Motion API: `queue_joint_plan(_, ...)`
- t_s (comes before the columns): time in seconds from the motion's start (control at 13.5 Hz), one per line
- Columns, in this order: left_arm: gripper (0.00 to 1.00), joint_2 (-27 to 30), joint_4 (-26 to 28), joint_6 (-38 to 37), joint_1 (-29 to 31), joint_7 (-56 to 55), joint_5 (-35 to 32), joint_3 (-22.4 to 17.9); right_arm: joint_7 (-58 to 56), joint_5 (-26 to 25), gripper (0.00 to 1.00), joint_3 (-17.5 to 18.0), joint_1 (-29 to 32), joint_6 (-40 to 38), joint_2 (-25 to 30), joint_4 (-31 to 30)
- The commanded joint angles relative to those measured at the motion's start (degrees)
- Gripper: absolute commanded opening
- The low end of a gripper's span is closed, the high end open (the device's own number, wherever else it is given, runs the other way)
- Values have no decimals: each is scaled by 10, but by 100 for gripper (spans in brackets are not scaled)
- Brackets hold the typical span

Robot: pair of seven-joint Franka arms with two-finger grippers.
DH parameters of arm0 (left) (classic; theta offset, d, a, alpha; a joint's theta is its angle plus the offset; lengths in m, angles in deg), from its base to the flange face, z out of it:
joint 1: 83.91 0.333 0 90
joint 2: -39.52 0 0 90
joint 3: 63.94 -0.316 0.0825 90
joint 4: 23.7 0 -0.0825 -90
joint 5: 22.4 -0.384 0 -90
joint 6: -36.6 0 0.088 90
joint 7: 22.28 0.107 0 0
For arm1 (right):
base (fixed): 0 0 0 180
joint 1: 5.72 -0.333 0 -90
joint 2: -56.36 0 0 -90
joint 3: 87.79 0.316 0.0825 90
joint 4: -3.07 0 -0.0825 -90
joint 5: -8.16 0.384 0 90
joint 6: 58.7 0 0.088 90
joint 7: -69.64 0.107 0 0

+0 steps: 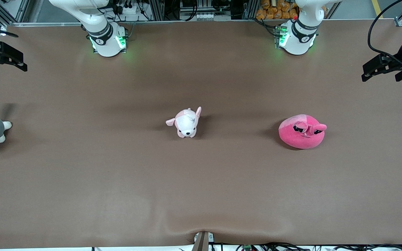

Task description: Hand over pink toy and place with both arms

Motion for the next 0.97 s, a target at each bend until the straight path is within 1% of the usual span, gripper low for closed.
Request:
queue_joint_plan(0.0, 100, -2, -12, -21, 5, 15, 7, 1, 1, 0, 100, 3, 5, 2, 7, -4)
queue_joint_plan(0.59, 100, -14, -18, -25, 5, 8, -3, 1, 0, -3, 100, 3, 7, 5, 5, -2)
queue_joint_plan(0.89, 100, -14, -16, -27, 6, 10, 4, 2, 0, -4, 100, 2, 8, 5, 4, -2)
